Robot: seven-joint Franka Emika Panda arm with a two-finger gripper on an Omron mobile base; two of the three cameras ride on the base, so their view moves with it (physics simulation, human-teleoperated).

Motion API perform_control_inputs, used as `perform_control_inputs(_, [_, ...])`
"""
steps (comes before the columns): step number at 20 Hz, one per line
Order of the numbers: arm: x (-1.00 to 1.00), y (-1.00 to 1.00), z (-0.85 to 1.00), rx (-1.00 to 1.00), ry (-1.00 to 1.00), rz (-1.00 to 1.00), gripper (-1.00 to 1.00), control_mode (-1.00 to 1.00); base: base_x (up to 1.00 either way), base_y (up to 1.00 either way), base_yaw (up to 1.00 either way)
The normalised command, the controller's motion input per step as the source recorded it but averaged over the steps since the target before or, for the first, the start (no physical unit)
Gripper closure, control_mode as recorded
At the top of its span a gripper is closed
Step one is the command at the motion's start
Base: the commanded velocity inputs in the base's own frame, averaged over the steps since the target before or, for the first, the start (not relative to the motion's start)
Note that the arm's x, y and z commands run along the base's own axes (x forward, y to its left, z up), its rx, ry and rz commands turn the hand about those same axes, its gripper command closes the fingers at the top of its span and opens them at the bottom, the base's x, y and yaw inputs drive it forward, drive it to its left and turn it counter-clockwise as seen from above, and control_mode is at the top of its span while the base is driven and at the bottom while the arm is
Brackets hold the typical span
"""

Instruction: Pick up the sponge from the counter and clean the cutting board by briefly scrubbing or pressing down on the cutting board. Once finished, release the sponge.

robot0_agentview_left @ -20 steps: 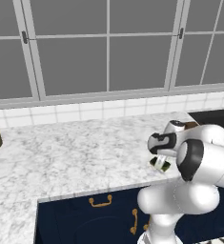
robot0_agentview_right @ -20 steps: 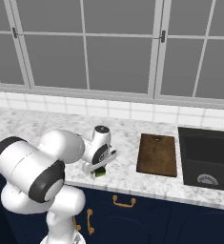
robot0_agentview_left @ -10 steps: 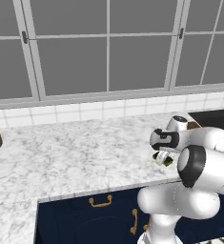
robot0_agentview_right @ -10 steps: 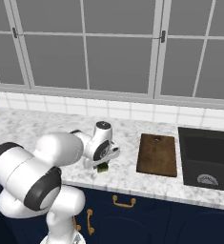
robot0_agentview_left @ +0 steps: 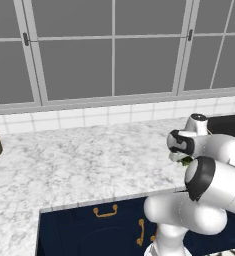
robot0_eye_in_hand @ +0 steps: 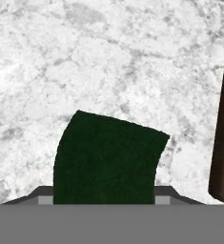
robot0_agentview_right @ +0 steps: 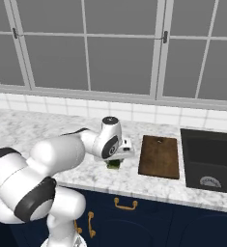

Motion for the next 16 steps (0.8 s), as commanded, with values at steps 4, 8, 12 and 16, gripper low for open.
perform_control_inputs(4, [0.04, -0.50, 0.01, 0.00, -0.09, -0.42, 1.00, -1.00, 0.00, 0.00, 0.00])
perform_control_inputs(8, [0.00, -0.45, 0.09, 0.00, -0.13, -0.21, 1.00, -1.00, 0.00, 0.00, 0.00])
perform_control_inputs(12, [0.03, -0.54, 0.03, 0.00, -0.15, -0.08, 1.00, -1.00, 0.00, 0.00, 0.00])
perform_control_inputs(16, [0.19, -0.60, 0.00, 0.00, -0.03, 0.00, 1.00, -1.00, 0.00, 0.00, 0.00])
